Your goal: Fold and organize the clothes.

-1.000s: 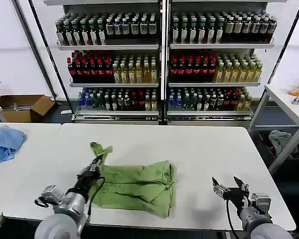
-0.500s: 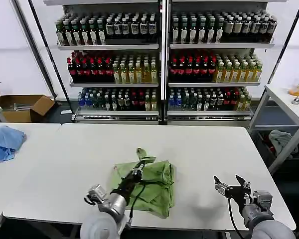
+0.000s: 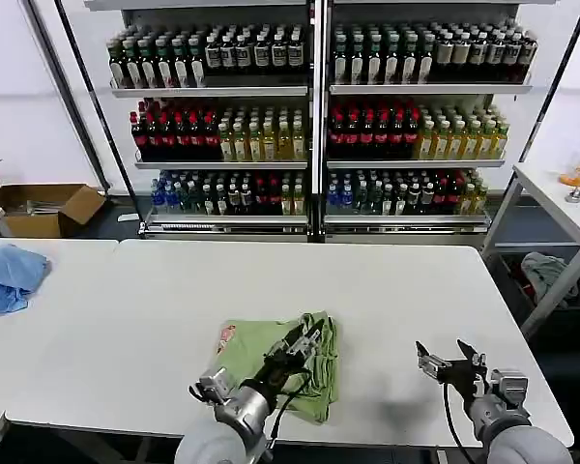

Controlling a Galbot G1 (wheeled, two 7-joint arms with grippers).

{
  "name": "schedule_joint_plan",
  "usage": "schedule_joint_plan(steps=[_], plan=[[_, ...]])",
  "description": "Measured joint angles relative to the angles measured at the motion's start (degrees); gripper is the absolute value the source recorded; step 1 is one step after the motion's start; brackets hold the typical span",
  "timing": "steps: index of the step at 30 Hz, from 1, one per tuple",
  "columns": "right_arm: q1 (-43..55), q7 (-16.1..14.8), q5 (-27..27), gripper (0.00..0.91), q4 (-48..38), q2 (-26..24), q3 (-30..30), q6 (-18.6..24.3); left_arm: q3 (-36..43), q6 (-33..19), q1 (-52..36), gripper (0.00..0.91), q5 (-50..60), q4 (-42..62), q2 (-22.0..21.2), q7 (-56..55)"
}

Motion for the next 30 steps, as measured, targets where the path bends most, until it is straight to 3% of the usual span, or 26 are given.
schedule_joint_plan(steps=[12, 30], plan=[[0.02, 0.10, -0.89, 0.907, 0.06, 1.06, -0.49, 0.00, -9.18, -3.03, 2.58, 0.907, 8.62, 3.42, 4.85, -2.73], [-1.85, 0.40, -1.23, 0.907, 2.07, 1.90, 1.20, -0.36, -10.61, -2.24, 2.72, 0.907, 12.90, 10.61, 4.86, -2.92]])
